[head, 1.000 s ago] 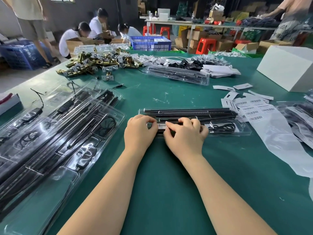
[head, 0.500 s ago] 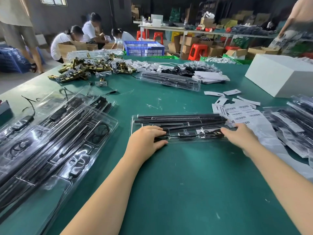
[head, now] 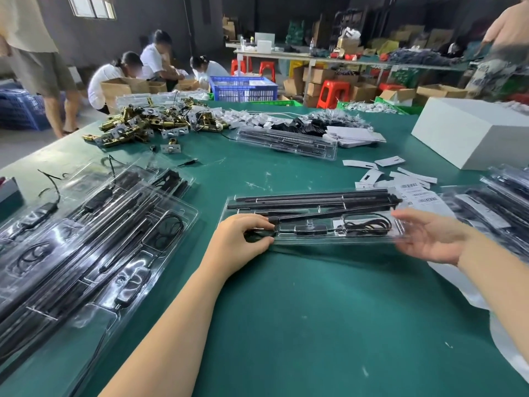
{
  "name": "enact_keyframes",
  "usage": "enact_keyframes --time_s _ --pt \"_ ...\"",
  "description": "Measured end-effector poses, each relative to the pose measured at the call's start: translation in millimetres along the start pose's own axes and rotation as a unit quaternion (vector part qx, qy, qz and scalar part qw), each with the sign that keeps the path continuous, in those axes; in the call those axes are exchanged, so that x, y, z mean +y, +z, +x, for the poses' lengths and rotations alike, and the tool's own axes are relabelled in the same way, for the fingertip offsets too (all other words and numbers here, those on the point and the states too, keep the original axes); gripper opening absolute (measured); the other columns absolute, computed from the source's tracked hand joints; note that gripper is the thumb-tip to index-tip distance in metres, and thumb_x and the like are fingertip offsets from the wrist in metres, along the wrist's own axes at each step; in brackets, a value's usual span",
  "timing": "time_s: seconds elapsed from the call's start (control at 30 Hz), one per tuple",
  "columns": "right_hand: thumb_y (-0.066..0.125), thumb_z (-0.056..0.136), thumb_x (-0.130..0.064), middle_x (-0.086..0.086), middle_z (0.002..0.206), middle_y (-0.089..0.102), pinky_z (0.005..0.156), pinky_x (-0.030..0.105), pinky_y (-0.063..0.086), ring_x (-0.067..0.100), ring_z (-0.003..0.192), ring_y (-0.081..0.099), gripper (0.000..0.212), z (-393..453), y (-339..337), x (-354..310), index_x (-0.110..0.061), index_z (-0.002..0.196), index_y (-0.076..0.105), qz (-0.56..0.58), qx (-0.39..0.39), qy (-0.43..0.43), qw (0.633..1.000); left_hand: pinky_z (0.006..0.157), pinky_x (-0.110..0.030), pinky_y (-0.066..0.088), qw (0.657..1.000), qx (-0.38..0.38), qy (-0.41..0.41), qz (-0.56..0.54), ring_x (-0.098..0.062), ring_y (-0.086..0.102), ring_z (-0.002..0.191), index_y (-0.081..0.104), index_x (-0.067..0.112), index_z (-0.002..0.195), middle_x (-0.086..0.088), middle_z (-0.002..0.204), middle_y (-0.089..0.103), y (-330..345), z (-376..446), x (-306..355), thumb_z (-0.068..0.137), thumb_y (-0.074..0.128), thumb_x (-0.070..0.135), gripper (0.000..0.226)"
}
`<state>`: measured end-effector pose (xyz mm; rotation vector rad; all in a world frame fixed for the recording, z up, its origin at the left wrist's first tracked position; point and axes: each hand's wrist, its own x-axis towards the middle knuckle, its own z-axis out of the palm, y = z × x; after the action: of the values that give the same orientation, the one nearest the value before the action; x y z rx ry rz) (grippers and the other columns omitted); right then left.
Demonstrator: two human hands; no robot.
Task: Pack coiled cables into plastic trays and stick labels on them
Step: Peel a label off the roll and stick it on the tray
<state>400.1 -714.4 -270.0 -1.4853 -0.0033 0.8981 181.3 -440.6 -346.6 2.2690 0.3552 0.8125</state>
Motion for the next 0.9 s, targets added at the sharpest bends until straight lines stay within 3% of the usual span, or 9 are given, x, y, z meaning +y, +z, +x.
enact_keyframes --time_s 0.2,0.3,0.47,0.53,0.6,0.67,0.73,0.83,0.9 --pt "0.071 0.069 -0.018 0.003 0.066 0.07 0.045 0.026 0.055 0.019 0.053 0.068 0.01 -16 5 8 -0.01 0.071 0.077 -0.001 -0.021 -0.009 1.0 0.096 -0.017 0.044 1.0 0.003 -0.008 -0.017 0.01 0.054 0.109 0.073 0.04 0.092 0.028 0.108 0.064 1 -1 0 0.071 0.081 0.028 0.026" --pt "0.067 0.072 -0.018 0.002 0.06 0.067 0.044 0.025 0.054 0.016 0.046 0.065 0.012 -24 14 8 -0.01 0.071 0.076 0.02 -0.026 -0.065 0.997 0.102 -0.007 0.028 0.998 0.067 -0.003 -0.013 0.009 0.041 0.121 0.07 0.037 0.106 0.019 0.127 0.054 3 -1 5 0.076 0.079 0.03 0.032" --pt "0.072 0.075 -0.021 -0.005 0.077 0.074 0.059 0.031 0.056 0.017 0.066 0.068 0.02 -33 33 3 -0.017 0.093 0.067 0.039 0.028 -0.279 0.959 0.101 -0.018 0.035 0.984 0.124 -0.069 -0.109 0.0 0.044 0.122 0.059 0.043 0.109 0.016 0.125 0.053 7 -1 19 0.09 0.064 0.02 0.03" --pt "0.075 0.081 -0.021 -0.007 0.078 0.072 0.071 0.034 0.053 0.018 0.073 0.067 0.01 -36 50 5 -0.022 0.086 0.066 -0.101 0.114 -0.436 0.887 0.092 -0.022 0.045 0.963 0.098 -0.119 -0.219 0.002 0.053 0.112 0.061 0.041 0.108 0.015 0.117 0.06 10 -1 26 0.094 0.06 0.022 0.024" --pt "0.071 0.087 -0.019 0.0 0.074 0.072 0.065 0.022 0.048 0.016 0.065 0.066 0.007 -41 66 11 -0.019 0.093 0.069 -0.288 0.199 -0.583 0.733 0.084 -0.025 0.051 0.897 0.062 -0.197 -0.39 -0.007 0.063 0.105 0.063 0.032 0.111 0.007 0.114 0.067 13 1 34 0.095 0.058 0.028 0.018" --pt "0.068 0.083 -0.013 0.002 0.067 0.069 0.052 0.022 0.043 0.02 0.051 0.06 0.028 -47 81 19 -0.013 0.111 0.072 -0.43 0.231 -0.668 0.562 0.078 -0.028 0.054 0.819 0.036 -0.268 -0.507 -0.016 0.067 0.102 0.063 0.024 0.116 -0.002 0.115 0.069 15 3 41 0.096 0.053 0.034 0.024" --pt "0.073 0.076 0.001 0.009 0.088 0.075 0.055 0.029 0.056 0.024 0.063 0.07 0.043 -48 90 30 -0.012 0.117 0.07 -0.504 0.211 -0.715 0.436 0.076 -0.032 0.054 0.771 0.019 -0.307 -0.558 -0.02 0.067 0.102 0.058 0.02 0.126 -0.007 0.122 0.066 14 4 43 0.096 0.043 0.047 0.043" --pt "0.069 0.083 0.001 0.011 0.105 0.074 0.071 0.039 0.06 0.027 0.088 0.073 0.034 -45 101 56 -0.018 0.111 0.075 -0.556 0.174 -0.747 0.32 0.083 -0.043 0.053 0.736 -0.011 -0.313 -0.601 -0.029 0.064 0.108 0.054 0.015 0.131 -0.014 0.125 0.064 7 4 36 0.078 0.035 0.076 0.083" --pt "0.063 0.086 -0.001 0.01 0.103 0.074 0.072 0.037 0.06 0.026 0.089 0.073 0.034 -42 106 75 -0.021 0.109 0.076 -0.584 0.149 -0.74 0.298 0.083 -0.046 0.052 0.724 -0.031 -0.318 -0.611 -0.031 0.065 0.108 0.06 0.013 0.124 -0.014 0.119 0.067 1 3 33 0.065 0.037 0.082 0.094"
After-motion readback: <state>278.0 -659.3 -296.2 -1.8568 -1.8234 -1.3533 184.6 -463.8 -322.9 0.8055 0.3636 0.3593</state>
